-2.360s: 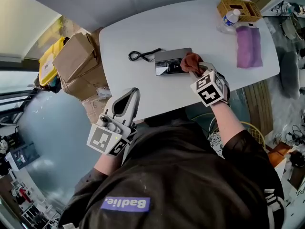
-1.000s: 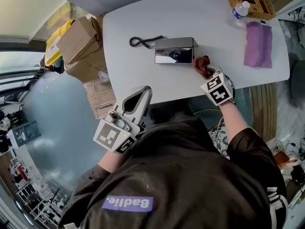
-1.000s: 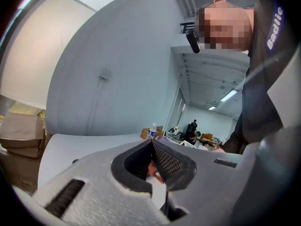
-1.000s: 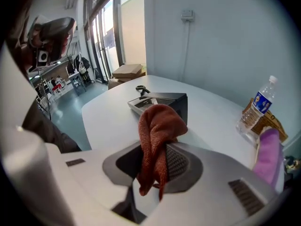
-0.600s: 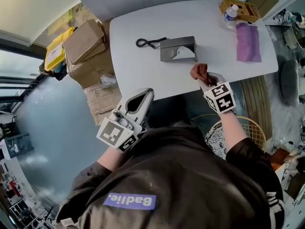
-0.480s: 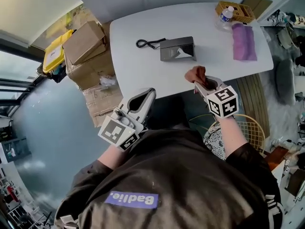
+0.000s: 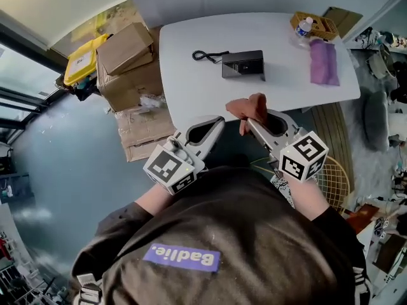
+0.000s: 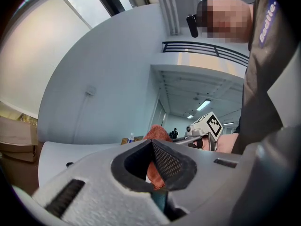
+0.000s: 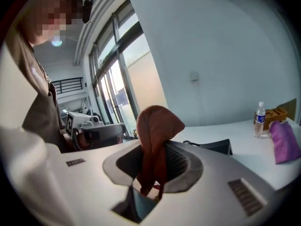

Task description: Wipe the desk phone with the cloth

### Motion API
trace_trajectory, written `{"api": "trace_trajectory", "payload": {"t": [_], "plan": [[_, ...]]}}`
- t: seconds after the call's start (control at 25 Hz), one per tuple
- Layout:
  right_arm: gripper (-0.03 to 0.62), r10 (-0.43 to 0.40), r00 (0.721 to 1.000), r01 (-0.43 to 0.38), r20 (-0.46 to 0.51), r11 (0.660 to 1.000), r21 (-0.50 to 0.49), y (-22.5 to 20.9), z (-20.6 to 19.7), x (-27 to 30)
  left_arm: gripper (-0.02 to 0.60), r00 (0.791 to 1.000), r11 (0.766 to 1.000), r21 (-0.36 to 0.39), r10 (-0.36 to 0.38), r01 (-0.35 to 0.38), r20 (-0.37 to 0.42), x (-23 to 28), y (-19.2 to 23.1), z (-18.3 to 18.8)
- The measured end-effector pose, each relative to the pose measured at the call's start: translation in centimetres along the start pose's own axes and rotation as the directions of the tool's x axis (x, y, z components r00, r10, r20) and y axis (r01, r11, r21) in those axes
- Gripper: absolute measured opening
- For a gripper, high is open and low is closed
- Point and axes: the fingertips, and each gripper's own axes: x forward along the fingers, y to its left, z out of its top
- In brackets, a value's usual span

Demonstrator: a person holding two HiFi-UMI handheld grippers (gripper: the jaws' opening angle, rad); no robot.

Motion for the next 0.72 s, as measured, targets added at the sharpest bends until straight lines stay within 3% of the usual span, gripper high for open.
{"api": "trace_trajectory", "payload": {"t": [0.28,0.72], "plan": [[0.114,0.137,0.985,-0.137,0.107,0.991,-0.004,2.9,2.8,-1.1,0.017,1.000,0.999,0.036,0.027,-0.026,-0.005,0.7,-1.5,0.7],[0.112,0.179,0.978,-0.178,0.105,0.984,-0.016,1.9,2.6,-2.2,0.017,0.997,0.997,0.035,0.073,-0.072,-0.013,2.0,-2.0,0.1]]}}
